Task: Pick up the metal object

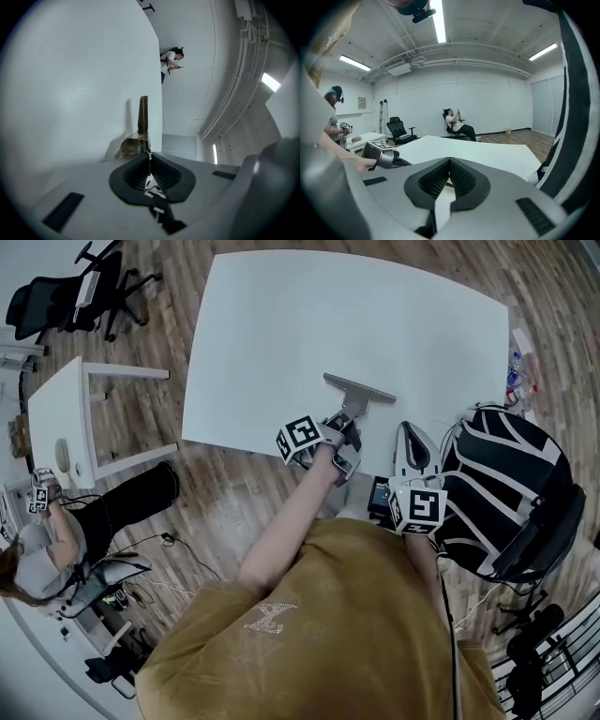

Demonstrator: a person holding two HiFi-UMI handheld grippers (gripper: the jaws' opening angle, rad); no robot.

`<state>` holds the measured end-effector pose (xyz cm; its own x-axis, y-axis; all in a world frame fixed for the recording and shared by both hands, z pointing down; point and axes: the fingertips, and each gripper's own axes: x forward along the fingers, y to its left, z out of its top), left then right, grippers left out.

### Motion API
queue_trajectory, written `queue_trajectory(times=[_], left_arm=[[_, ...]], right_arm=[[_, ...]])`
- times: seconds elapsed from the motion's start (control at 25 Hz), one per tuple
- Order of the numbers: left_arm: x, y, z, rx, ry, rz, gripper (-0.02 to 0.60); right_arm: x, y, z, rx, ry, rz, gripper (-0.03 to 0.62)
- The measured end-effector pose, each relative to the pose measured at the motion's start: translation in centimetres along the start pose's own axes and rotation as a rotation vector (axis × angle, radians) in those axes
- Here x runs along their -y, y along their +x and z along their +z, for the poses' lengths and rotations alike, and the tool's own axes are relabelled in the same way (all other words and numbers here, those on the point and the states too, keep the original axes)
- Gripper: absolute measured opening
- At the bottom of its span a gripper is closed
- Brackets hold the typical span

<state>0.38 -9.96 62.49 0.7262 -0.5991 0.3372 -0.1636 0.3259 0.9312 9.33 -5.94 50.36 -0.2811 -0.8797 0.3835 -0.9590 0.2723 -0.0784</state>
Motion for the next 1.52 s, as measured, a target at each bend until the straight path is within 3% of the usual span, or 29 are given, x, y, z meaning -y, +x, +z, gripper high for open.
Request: queue_trajectory(times=[0.88,1.52], left_arm=[[9.2,-2.4,-0.7,-0.004,0.112,-0.206,0.009],[16.4,-4.2,-2.4,-0.036,0.085,-0.385,0.009]], right_arm=[[0.8,-0.9,4.0,0.122,-0.001,-0.067,0.000],[1.1,-2.5,8.5,0.236,-0.036,-0.119,0.000]])
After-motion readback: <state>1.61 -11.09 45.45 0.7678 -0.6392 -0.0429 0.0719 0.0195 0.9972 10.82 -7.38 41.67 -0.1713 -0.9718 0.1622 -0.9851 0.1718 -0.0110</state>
